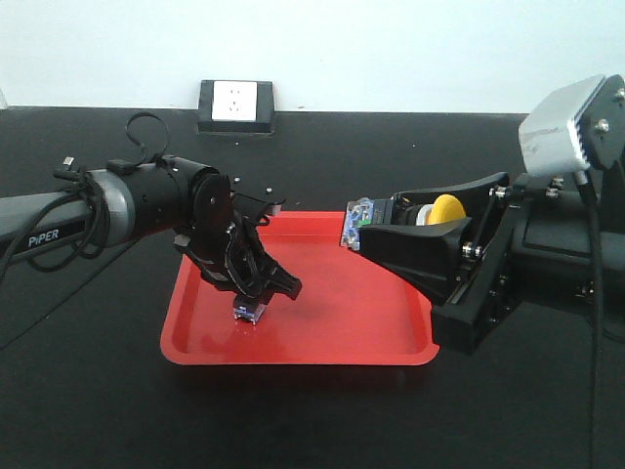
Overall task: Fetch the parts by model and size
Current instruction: 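Lower the red-capped push button with the left gripper into the tray, then open the left gripper to release the red-capped button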
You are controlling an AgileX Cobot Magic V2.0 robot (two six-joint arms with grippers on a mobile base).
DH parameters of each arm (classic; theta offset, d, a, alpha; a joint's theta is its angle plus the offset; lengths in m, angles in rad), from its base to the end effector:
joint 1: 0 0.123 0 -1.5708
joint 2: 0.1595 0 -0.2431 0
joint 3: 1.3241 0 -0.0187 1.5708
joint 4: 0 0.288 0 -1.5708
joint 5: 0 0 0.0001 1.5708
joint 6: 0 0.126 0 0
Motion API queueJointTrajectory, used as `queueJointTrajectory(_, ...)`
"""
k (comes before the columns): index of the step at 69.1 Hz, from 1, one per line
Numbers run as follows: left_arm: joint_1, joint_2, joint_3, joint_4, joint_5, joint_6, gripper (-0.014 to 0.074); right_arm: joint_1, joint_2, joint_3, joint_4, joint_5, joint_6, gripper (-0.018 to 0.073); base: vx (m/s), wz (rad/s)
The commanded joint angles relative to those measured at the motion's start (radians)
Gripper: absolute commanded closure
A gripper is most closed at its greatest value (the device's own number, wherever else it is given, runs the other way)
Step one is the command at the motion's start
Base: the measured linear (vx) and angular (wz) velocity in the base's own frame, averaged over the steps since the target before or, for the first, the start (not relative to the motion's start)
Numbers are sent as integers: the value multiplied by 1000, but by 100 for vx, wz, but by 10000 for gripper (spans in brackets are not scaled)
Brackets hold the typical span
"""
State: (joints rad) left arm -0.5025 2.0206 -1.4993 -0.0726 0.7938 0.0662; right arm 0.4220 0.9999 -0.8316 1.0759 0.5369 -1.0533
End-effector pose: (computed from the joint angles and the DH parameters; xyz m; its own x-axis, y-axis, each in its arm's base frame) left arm 0.3918 -0.2228 0.0997 -0.8173 0.4665 -0.3382 0.5088 0.8598 -0.0435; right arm 0.2474 0.1733 0.3018 -0.2857 -0.1706 -0.9430 -0.7636 0.6351 0.1164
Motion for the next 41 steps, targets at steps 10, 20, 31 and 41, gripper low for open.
queueJointTrajectory(10, -4, -39, -31, -5, -3, -9, 593, -3, -12, -27, 39, -30, -9, 564, 0, 0)
queueJointTrajectory(20, -4, -39, -31, -5, 2, 17, 549, -3, -12, -27, 39, -30, -9, 564, 0, 0)
queueJointTrajectory(31, -4, -39, -31, -5, 5, 17, 403, -3, -12, -27, 39, -27, -9, 564, 0, 0)
queueJointTrajectory(41, -4, -41, -31, -5, 24, 16, 199, -3, -12, -27, 39, -27, -9, 564, 0, 0)
